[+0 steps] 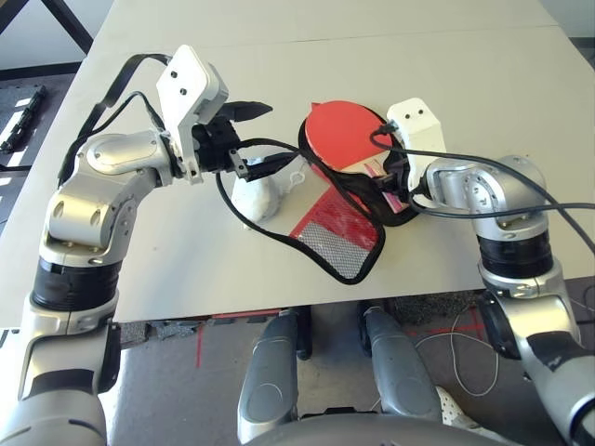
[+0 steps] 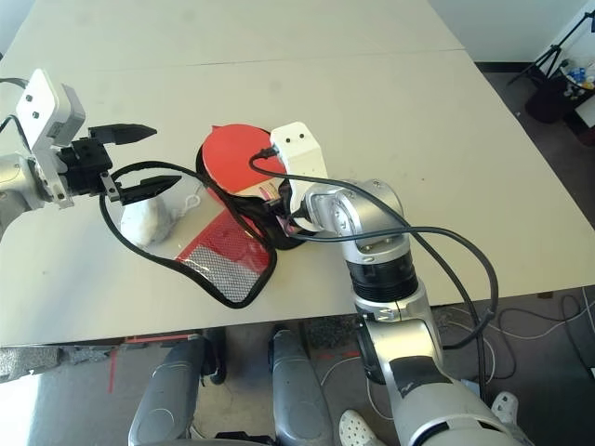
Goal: Store the ping-pong paddle in its case and zip it.
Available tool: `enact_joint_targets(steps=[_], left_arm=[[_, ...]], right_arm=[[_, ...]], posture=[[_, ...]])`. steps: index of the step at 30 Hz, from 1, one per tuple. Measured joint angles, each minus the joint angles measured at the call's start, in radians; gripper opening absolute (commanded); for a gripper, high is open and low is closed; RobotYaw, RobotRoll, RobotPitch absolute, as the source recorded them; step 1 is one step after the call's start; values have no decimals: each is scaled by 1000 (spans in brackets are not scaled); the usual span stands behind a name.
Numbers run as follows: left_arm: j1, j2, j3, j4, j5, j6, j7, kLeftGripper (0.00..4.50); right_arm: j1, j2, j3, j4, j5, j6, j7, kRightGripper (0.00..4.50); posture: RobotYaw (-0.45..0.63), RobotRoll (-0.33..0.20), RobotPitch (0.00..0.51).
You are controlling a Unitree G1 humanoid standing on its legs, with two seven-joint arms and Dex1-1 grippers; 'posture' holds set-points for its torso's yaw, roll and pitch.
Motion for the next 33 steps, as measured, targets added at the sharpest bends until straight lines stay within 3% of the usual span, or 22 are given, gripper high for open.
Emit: enact_joint_targets(steps=[3, 7, 11, 24, 27, 33], left_arm=[[-1, 0, 0, 1, 0, -1, -5, 4500], [-1, 11, 0, 1, 1, -1, -15, 4500], [-1, 20, 0, 2, 1, -1, -19, 4500], [-2, 19, -1, 2, 2, -1, -19, 4500], [-2, 16, -1, 2, 2, -1, -15, 4500], [2, 13, -1, 0, 2, -1, -11, 4500]], right_arm=[[0, -74, -10, -27, 44, 0, 51, 4426], [1, -194, -33, -45, 107, -12, 135, 4467], [11, -258, -33, -38, 130, -36, 183, 4467], [42, -144, -5, -22, 127, -47, 131, 4467], [46, -123, 8, -15, 110, -61, 106, 3957], [52, -118, 18, 4, 90, -84, 77, 2085]], posture=[[43, 0, 272], [43, 0, 270], [40, 0, 269], [51, 0, 274], [56, 0, 275], [59, 0, 275]])
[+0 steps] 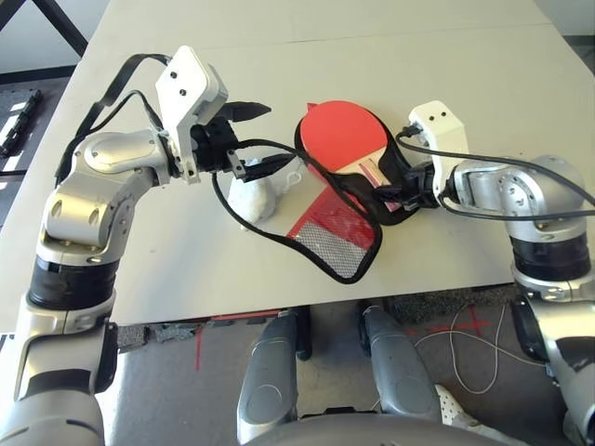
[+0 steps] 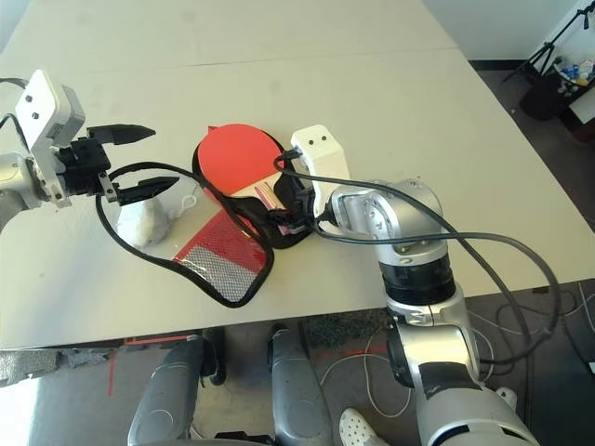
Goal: Store the ping-pong paddle in its case and zip it.
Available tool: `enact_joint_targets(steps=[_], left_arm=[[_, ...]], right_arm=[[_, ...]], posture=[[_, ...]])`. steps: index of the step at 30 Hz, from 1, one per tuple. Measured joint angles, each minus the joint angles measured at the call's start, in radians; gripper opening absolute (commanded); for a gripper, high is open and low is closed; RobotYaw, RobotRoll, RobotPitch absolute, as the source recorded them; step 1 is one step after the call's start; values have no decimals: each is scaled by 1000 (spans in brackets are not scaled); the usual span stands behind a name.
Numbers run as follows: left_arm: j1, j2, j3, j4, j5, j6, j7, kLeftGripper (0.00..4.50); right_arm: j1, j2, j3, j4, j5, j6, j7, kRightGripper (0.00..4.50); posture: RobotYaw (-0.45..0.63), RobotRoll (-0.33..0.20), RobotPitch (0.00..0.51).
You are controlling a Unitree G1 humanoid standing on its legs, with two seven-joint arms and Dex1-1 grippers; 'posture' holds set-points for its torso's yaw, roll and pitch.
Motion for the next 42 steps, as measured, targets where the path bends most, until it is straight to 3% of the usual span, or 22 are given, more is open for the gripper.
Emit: enact_joint_targets(steps=[3, 18, 24, 28, 33, 38, 42], left_arm=[[5, 0, 0, -1, 0, 0, 2, 4500], [16, -2, -1, 3, 2, -14, 0, 4500], [15, -6, -8, 18, 3, -23, -2, 4500], [15, -6, -8, 21, 4, -26, -3, 4500], [16, 41, 1, 22, 2, -19, -15, 4500], [41, 169, 54, 20, -2, 21, -52, 4500], [160, 283, 151, 13, -17, 51, -100, 4500]], right_arm=[[2, -11, 7, -7, 5, 4, 3, 1346], [27, -1, -9, -88, 25, 84, 3, 1346], [30, 12, -30, -79, 17, 51, -18, 3176], [31, -53, -46, -78, 27, 9, 17, 4426], [46, -224, -52, -76, 66, -92, 151, 4467], [103, -312, -63, -44, 76, -278, 281, 4467], [189, -368, -64, -2, 68, -530, 436, 4467]], posture=[[56, 0, 276], [44, 0, 276], [42, 0, 275], [49, 0, 273], [56, 0, 272], [80, 0, 271], [104, 0, 275]])
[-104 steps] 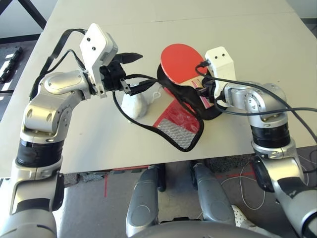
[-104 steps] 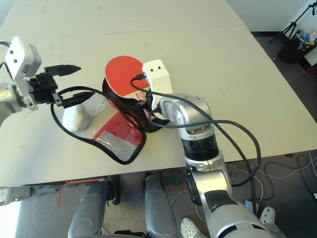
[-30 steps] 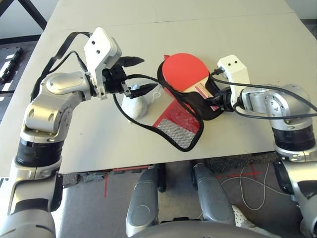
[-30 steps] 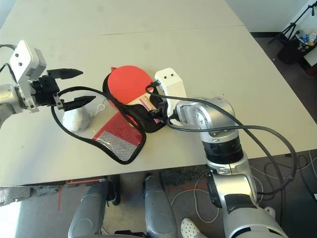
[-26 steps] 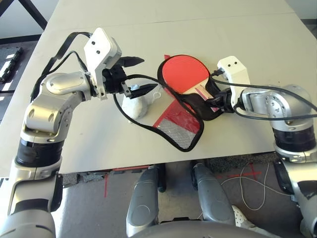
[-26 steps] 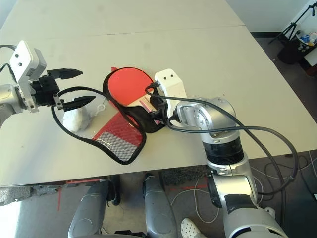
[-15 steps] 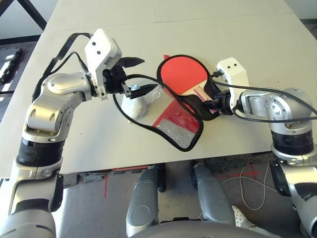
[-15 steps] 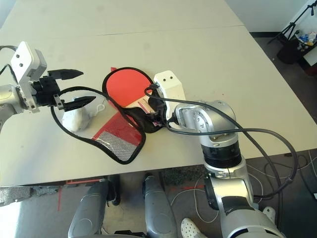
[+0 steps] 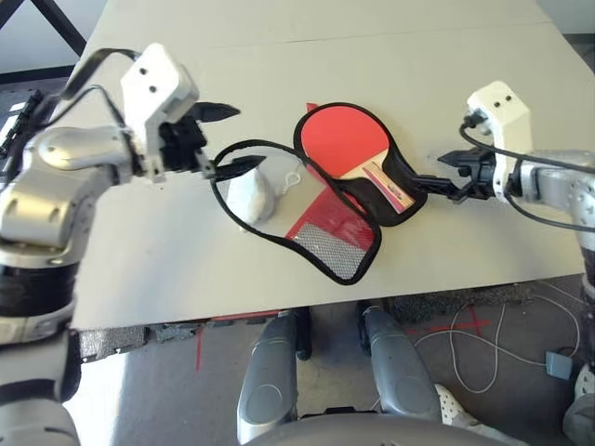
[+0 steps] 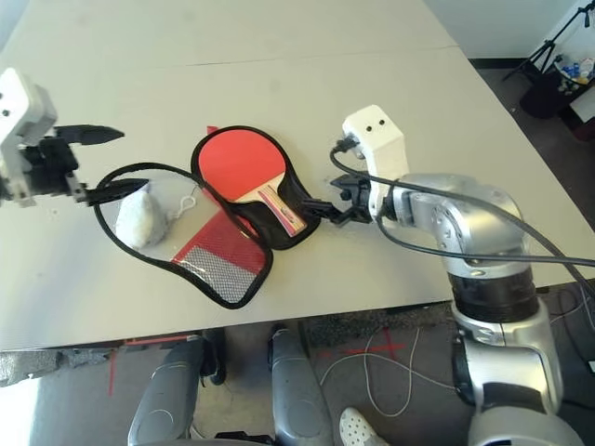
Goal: Store the ping-pong paddle in its case and zip it.
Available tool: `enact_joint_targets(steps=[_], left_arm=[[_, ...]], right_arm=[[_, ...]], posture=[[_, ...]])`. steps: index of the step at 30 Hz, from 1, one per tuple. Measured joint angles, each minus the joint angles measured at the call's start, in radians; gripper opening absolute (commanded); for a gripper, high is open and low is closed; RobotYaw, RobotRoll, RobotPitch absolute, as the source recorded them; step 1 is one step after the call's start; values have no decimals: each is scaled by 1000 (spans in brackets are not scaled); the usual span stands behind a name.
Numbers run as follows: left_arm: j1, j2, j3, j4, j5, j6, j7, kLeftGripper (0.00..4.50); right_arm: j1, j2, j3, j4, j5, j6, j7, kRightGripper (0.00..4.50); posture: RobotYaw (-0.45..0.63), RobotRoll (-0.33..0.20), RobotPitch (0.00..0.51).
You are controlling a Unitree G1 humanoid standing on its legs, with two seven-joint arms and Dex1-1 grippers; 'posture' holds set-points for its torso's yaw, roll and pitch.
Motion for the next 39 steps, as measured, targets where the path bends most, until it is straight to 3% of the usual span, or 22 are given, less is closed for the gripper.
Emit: enact_joint_targets(steps=[7, 13, 26, 34, 37, 39], left_arm=[[292, 114, 224, -8, -25, 68, -95, 4500], [342, 96, 247, -77, -53, 109, -83, 4500], [129, -133, 48, -179, -211, 220, 56, 4500], [-138, -367, -118, -130, -261, 240, 132, 4500], [-202, -450, -178, -78, -232, 207, 153, 4500], [-256, -544, -237, -14, -184, 136, 161, 4500]], right_arm=[[39, -16, -35, 122, -3, -321, 198, 4467], [39, 0, -40, 168, -3, -404, 248, 4467], [39, 27, -109, 248, -34, -485, 170, 4467], [38, 46, -160, 331, -49, -499, 84, 4467], [24, 49, -182, 387, -58, -500, 45, 4467], [-26, 66, -203, 469, -72, -500, -16, 4467]], posture=[[127, 0, 279], [121, 0, 278], [51, 0, 275], [30, 0, 276], [30, 0, 276], [27, 0, 276]])
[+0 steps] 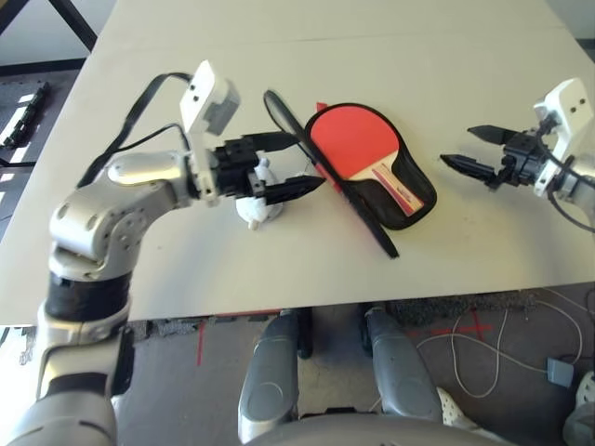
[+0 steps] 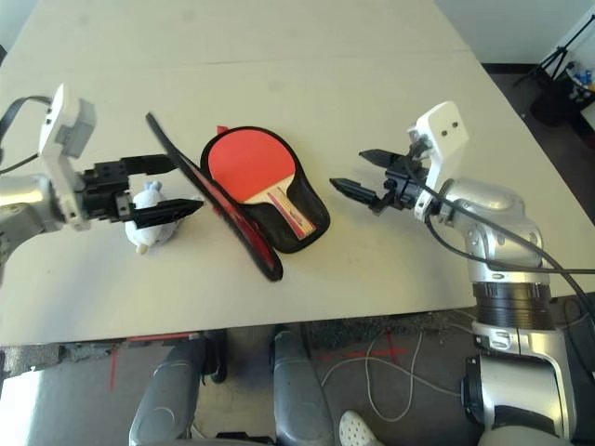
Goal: Store the ping-pong paddle in its case and zip it.
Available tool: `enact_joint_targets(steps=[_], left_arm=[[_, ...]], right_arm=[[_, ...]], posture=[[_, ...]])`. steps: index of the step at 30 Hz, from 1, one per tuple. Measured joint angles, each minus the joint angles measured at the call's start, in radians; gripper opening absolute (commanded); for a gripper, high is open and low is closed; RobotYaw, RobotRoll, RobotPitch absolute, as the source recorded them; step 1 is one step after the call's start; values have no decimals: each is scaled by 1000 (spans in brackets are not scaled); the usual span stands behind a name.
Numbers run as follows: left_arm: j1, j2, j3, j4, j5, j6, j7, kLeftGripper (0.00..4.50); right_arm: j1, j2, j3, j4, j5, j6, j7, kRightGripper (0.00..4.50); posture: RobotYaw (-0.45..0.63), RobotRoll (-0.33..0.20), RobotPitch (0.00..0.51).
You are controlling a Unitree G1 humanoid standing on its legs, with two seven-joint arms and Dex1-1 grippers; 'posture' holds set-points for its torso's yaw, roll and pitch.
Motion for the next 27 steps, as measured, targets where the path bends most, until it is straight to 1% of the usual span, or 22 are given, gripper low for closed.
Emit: enact_joint_targets(steps=[2, 3, 4, 6, 9, 12, 15, 18, 22, 25, 27], left_arm=[[-32, -87, -52, 53, 32, -67, 4, 4500], [-44, -121, -74, 86, 51, -107, 3, 4500], [-46, -140, -88, 108, 70, -136, 2, 4500], [-47, -160, -111, 161, 114, -198, -2, 4500], [-47, -159, -132, 202, 163, -245, -18, 4500], [-49, -110, -130, 200, 168, -248, -47, 4500], [-48, -34, -119, 193, 189, -248, -73, 4500], [-38, 25, -107, 170, 194, -242, -93, 4500], [-3, 129, -70, 107, 190, -210, -126, 4500], [16, 167, -53, 64, 183, -188, -140, 4500], [27, 186, -44, 34, 179, -173, -146, 4500]], right_arm=[[-48, 12, -11, 57, -11, -1, -46, 4467], [-68, 15, -18, 85, -15, -4, -62, 4467], [-81, 16, -19, 102, -18, -6, -71, 4467], [-94, 21, -25, 137, -20, -16, -79, 4467], [-97, 34, -25, 172, -23, -30, -79, 4467], [-106, 40, -25, 187, -22, -30, -68, 4467], [-113, 40, -25, 197, -21, -30, -57, 4467], [-123, 49, -31, 208, 15, -15, 0, 4467], [-153, 29, -12, 214, 34, 108, 93, 4467], [-170, 14, 28, 197, 34, 203, 141, 4467], [-172, 9, 75, 176, 30, 262, 173, 4467]], posture=[[28, 0, 276], [29, 0, 277], [28, 0, 278], [24, 0, 277], [26, 0, 280], [27, 0, 280], [27, 0, 279], [29, 0, 278], [33, 0, 277], [37, 0, 276], [39, 0, 275]])
